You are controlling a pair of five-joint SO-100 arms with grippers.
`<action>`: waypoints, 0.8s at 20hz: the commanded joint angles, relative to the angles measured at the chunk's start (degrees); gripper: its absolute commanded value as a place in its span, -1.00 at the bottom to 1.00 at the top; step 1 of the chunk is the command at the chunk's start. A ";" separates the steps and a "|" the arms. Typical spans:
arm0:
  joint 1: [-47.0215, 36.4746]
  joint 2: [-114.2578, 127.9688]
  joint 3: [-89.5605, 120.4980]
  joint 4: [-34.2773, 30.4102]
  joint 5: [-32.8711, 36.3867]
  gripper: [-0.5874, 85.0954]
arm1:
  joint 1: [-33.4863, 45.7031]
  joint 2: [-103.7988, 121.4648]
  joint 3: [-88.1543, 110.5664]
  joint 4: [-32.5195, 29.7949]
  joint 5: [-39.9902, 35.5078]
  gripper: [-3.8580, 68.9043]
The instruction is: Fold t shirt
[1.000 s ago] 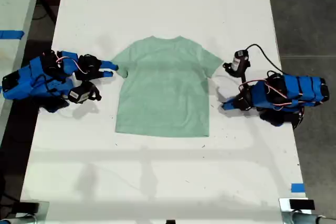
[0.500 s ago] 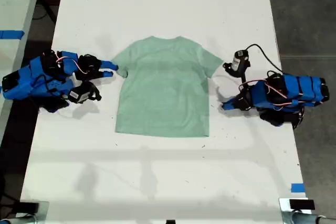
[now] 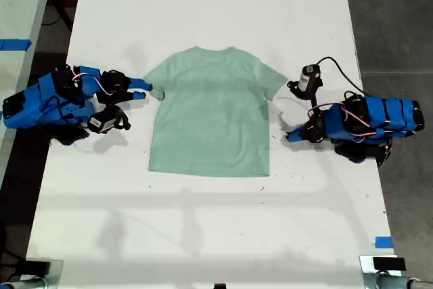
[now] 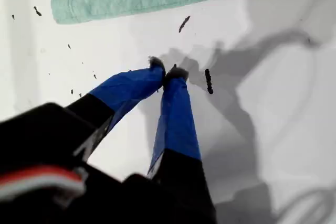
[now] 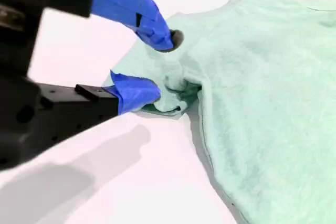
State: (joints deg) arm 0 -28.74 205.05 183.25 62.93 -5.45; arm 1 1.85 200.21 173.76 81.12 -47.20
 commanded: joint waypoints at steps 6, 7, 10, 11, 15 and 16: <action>-0.35 0.35 0.44 0.09 0.35 -0.71 | 1.32 0.70 3.34 -2.46 39.02 -0.70; -0.35 0.35 0.44 0.09 0.35 -0.71 | 1.41 0.70 3.34 -2.37 44.91 -0.65; -0.35 0.35 0.44 0.09 0.35 -0.71 | 18.98 -0.53 0.97 -12.92 28.30 -0.52; -0.35 0.35 0.44 0.09 0.35 -0.71 | 25.31 -6.77 -4.92 -11.16 26.37 -0.30; -0.35 0.35 0.44 0.09 0.35 -0.71 | 40.17 -56.34 -38.85 -9.67 14.68 -0.08; -0.35 0.35 0.44 0.09 0.35 -0.71 | 43.51 -63.11 -43.86 -10.02 12.83 -0.07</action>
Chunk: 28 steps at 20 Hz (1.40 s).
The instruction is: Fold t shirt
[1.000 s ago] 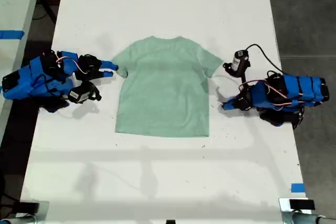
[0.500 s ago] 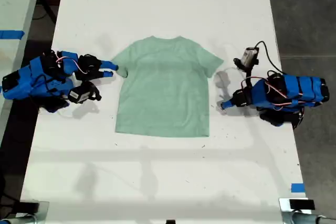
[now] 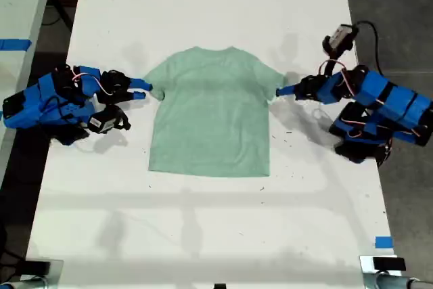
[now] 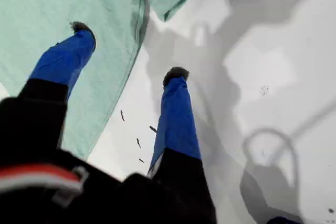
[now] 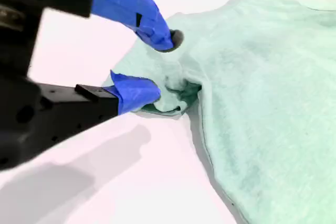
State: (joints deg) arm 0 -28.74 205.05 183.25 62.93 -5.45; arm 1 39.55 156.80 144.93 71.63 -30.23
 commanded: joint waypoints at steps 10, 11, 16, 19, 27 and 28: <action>-0.35 0.35 0.44 0.09 0.35 -0.71 | 17.58 -40.08 -12.48 -27.07 -5.89 -0.15; -0.35 0.35 0.44 0.09 0.35 -0.71 | 17.58 -40.52 -10.37 -30.59 -5.10 -0.16; -0.26 0.35 0.44 0.09 0.35 -0.71 | 17.49 -46.93 -7.21 -38.67 -2.29 -0.19; -0.26 0.35 0.44 0.09 0.35 -0.71 | 17.23 -47.02 -7.03 -39.81 -1.85 -0.52; -0.18 0.35 0.44 0.09 0.35 -0.70 | 15.91 -47.29 -9.76 -36.74 -3.43 -0.86; -0.18 0.35 0.44 0.09 0.35 -0.70 | 14.68 -47.02 -12.04 -34.72 -4.04 -0.86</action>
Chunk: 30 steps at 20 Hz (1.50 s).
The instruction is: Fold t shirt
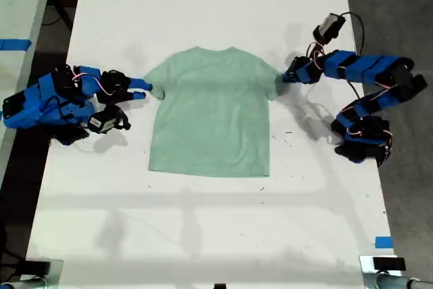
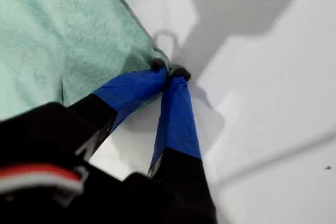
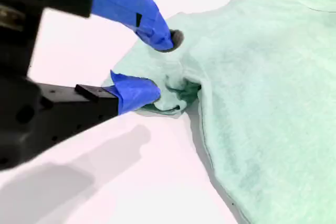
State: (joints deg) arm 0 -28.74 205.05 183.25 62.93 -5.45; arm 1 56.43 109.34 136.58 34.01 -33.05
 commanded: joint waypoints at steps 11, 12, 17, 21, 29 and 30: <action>-0.18 0.35 0.44 0.09 0.35 -0.70 | -21.09 -1.67 -40.96 18.46 -2.90 -0.86; -0.18 0.35 0.44 0.09 0.35 -0.70 | -23.12 -3.34 -42.63 17.49 -2.64 -0.86; -0.18 0.35 0.44 0.09 0.35 -0.70 | -32.08 -18.28 -55.02 14.94 -1.41 -0.86; -0.18 0.35 0.44 0.09 0.35 -0.70 | -39.73 -43.68 -78.13 20.04 -2.99 -0.59; -0.18 0.35 0.44 0.09 0.35 -0.70 | -36.74 -27.42 -80.24 37.09 -4.66 -0.03; -0.18 0.35 0.44 0.09 0.35 -0.70 | -35.60 -21.80 -78.22 40.69 -4.31 -0.04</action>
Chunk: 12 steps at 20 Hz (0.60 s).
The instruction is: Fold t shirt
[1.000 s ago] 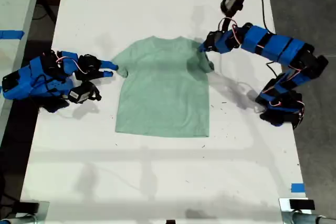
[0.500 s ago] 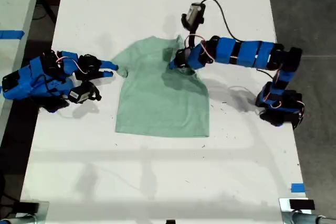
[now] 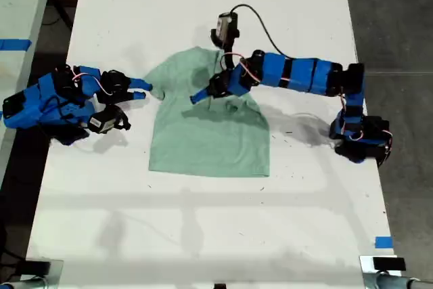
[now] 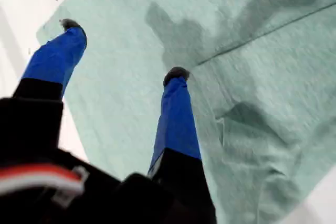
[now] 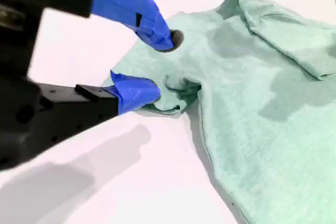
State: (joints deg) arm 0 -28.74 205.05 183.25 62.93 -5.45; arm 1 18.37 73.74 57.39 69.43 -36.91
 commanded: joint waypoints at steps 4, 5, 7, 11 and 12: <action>-0.18 0.35 0.44 0.09 0.35 -0.70 | 5.98 47.37 32.96 8.00 7.21 -0.17; -0.18 0.35 0.44 0.09 0.35 -0.70 | 6.94 58.18 45.26 5.54 9.32 -0.22; -0.18 0.35 0.44 0.09 0.35 -0.70 | 7.73 78.57 68.38 0.88 12.39 -0.30; -0.18 0.35 0.44 0.09 0.35 -0.70 | 0.88 111.18 104.15 -4.04 20.65 -0.65; -0.18 0.35 0.44 0.09 0.35 -0.70 | -0.35 121.11 111.18 -1.93 20.57 -0.76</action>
State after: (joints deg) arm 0 -28.74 205.05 183.25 62.93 -5.45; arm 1 20.13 176.48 155.39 67.59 -17.93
